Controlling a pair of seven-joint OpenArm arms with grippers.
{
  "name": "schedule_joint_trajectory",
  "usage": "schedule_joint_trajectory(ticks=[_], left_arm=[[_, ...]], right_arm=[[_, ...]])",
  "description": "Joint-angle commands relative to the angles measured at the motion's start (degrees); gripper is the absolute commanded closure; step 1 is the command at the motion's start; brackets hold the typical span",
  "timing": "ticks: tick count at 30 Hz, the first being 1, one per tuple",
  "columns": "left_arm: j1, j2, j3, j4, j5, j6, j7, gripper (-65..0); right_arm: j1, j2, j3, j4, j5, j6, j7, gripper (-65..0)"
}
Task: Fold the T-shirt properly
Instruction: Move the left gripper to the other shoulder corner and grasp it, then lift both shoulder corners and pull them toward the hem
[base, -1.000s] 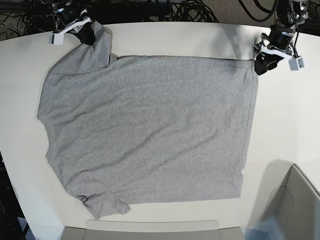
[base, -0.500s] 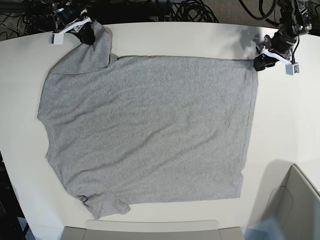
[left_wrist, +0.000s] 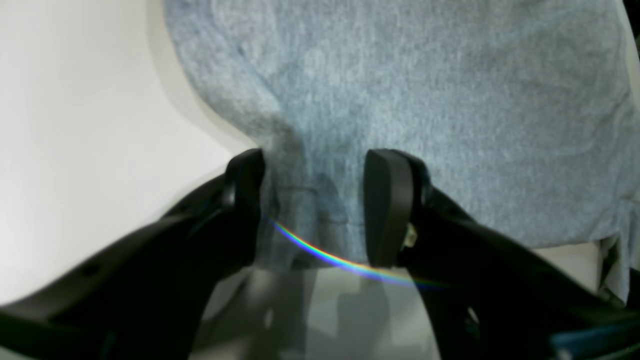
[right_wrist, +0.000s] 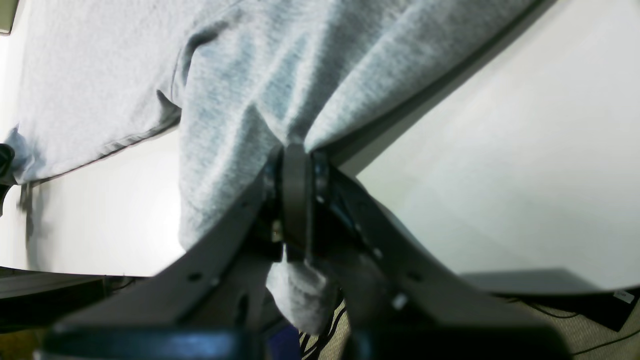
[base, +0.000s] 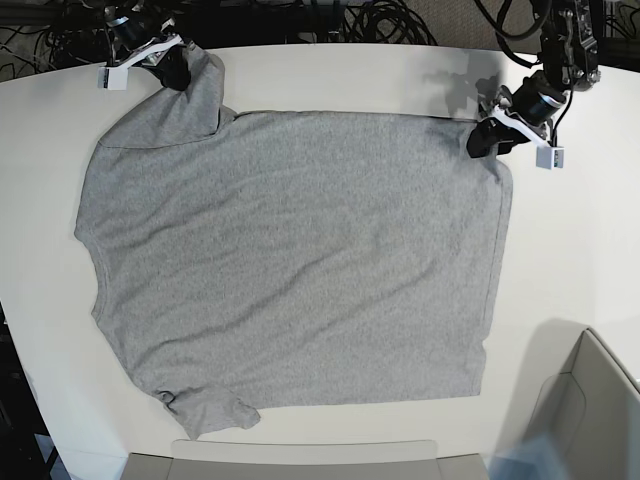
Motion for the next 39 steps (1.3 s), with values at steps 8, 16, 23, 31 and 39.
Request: schedule_joint_trajectory(ticks=[8,16,23,31,39], left_arm=[[1.4,-0.7,-2.4,-0.1,1.7,1.2,2.5,0.0],[9.0,-0.6,-6.0,7.0,1.7,1.1,1.8,0.0],[15.3,-0.6,-11.7,12.1,1.7,1.1,1.8,0.0],[18.1,-0.6,-14.8,15.3,1.7,1.2,2.3,0.0],[15.2,-0.6,-14.2,15.4,1.7,6.3,2.4,0.0]], right_arm=[[-0.7,-0.8,4.9,7.0,-0.3,-0.4,0.4,0.0],[-2.4,-1.8,9.4,13.0,-0.3,-0.3,0.2,0.0],[-4.3,-4.6,14.1,14.2,-0.3,3.6,0.3,0.0],[0.4,-10.0,20.2,15.8,-7.8,11.5,-0.1,0.0],[5.8,-11.3,19.8,18.8,-15.0,11.5,-0.3,0.0]])
